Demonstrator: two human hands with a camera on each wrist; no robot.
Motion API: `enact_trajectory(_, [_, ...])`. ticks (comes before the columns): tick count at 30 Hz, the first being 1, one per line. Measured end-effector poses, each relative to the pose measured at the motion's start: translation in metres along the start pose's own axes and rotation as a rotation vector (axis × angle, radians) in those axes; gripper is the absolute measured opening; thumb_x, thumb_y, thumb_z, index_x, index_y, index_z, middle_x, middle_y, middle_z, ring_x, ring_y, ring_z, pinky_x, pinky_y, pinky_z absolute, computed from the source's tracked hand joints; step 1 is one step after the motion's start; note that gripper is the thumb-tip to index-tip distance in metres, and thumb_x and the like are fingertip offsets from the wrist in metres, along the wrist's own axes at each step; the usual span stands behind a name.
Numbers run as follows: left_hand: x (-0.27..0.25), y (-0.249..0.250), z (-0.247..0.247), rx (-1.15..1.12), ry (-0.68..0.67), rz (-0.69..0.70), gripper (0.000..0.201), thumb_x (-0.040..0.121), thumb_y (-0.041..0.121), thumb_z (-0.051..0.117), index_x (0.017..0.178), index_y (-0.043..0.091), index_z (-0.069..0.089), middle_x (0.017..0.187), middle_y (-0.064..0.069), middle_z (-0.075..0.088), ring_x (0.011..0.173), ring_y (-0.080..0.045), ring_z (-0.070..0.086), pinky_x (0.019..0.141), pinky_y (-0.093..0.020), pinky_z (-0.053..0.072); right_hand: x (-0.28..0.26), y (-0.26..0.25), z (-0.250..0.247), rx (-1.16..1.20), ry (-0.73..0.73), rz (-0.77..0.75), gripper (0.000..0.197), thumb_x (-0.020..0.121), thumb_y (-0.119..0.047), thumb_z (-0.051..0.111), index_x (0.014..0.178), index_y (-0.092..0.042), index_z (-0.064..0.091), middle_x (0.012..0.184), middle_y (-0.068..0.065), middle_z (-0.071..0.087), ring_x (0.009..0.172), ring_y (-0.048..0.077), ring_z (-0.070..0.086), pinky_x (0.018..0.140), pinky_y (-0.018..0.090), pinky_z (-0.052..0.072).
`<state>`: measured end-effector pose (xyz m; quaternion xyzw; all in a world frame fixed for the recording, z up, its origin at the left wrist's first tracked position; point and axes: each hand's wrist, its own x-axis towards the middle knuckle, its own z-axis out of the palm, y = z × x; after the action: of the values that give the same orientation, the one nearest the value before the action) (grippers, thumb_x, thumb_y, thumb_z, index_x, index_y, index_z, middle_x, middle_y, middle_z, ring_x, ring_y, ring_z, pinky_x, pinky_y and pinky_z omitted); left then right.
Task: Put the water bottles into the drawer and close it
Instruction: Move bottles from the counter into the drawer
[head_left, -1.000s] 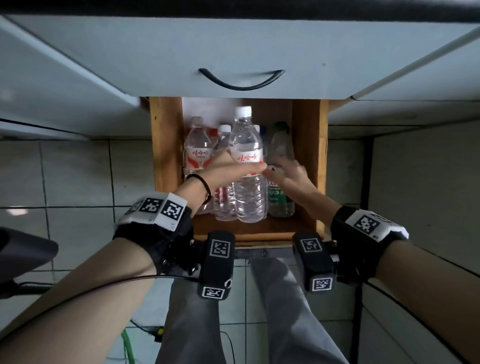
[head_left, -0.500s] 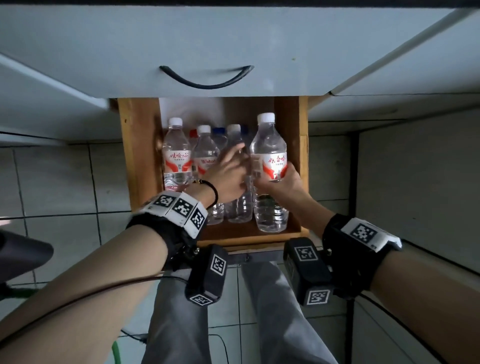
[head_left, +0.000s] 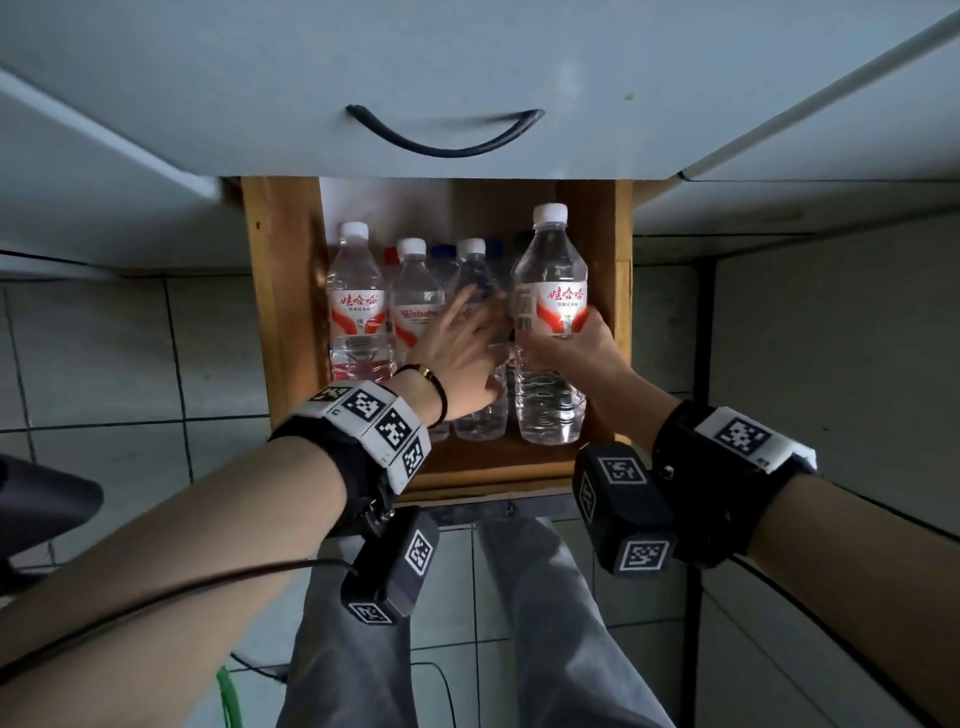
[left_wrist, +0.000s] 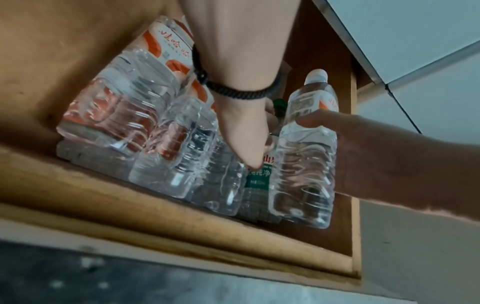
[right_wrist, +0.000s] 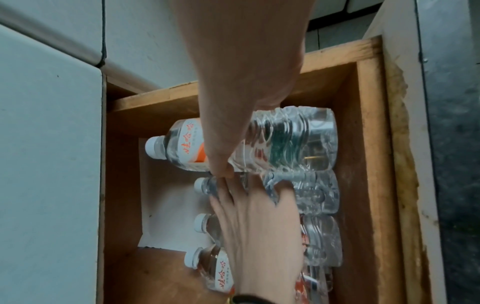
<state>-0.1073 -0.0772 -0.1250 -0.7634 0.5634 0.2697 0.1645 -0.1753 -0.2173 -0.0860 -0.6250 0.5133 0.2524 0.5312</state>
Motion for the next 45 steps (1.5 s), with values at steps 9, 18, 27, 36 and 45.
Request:
enact_trajectory(9, [-0.046, -0.03, 0.005, -0.169, 0.047, 0.01, 0.047, 0.095, 0.04, 0.039, 0.141, 0.032, 0.034, 0.158, -0.005, 0.016, 0.148, -0.025, 0.005, 0.118, -0.055, 0.0, 0.002, 0.004, 0.004, -0.101, 0.017, 0.005, 0.065, 0.078, -0.035, 0.074, 0.129, -0.018, 0.037, 0.087, -0.01, 0.049, 0.076, 0.004, 0.052, 0.057, 0.022, 0.043])
enact_trajectory(18, [-0.058, -0.027, 0.01, -0.278, 0.129, -0.024, 0.041, 0.094, 0.029, 0.046, 0.135, 0.024, 0.044, 0.155, -0.012, 0.019, 0.148, -0.03, 0.005, 0.12, -0.052, 0.006, 0.005, 0.003, 0.011, -0.033, -0.034, 0.009, 0.033, 0.079, -0.03, 0.072, 0.103, -0.021, 0.052, 0.094, 0.0, 0.062, 0.082, 0.014, 0.06, 0.064, 0.023, 0.048])
enact_trajectory(27, [-0.04, -0.009, 0.005, -0.286, 0.121, 0.111, 0.057, 0.094, 0.027, 0.046, 0.147, 0.019, 0.027, 0.159, -0.006, 0.016, 0.148, -0.024, 0.01, 0.121, -0.045, 0.005, 0.006, 0.004, 0.008, 0.063, -0.063, -0.005, 0.045, 0.078, -0.029, 0.073, 0.114, -0.016, 0.049, 0.102, 0.003, 0.063, 0.088, 0.014, 0.062, 0.068, 0.024, 0.046])
enact_trajectory(36, [-0.038, -0.002, 0.013, -0.224, 0.003, 0.086, 0.051, 0.097, 0.037, 0.038, 0.146, 0.032, 0.028, 0.161, -0.003, 0.007, 0.149, -0.025, -0.003, 0.119, -0.052, -0.002, -0.009, 0.0, 0.025, -0.316, 0.161, -0.247, 0.089, 0.089, -0.025, 0.059, 0.152, -0.017, -0.005, 0.151, 0.014, 0.023, 0.136, 0.032, 0.034, 0.111, 0.049, 0.036])
enact_trajectory(45, [-0.052, -0.013, 0.027, -0.282, -0.049, 0.072, 0.066, 0.096, 0.03, 0.038, 0.149, 0.043, 0.0, 0.16, 0.002, -0.018, 0.146, -0.025, -0.019, 0.118, -0.055, -0.004, -0.009, -0.001, 0.031, -0.442, 0.206, -0.308, 0.085, 0.088, -0.002, 0.048, 0.151, -0.004, -0.01, 0.155, 0.019, 0.008, 0.145, 0.036, 0.012, 0.12, 0.046, 0.016])
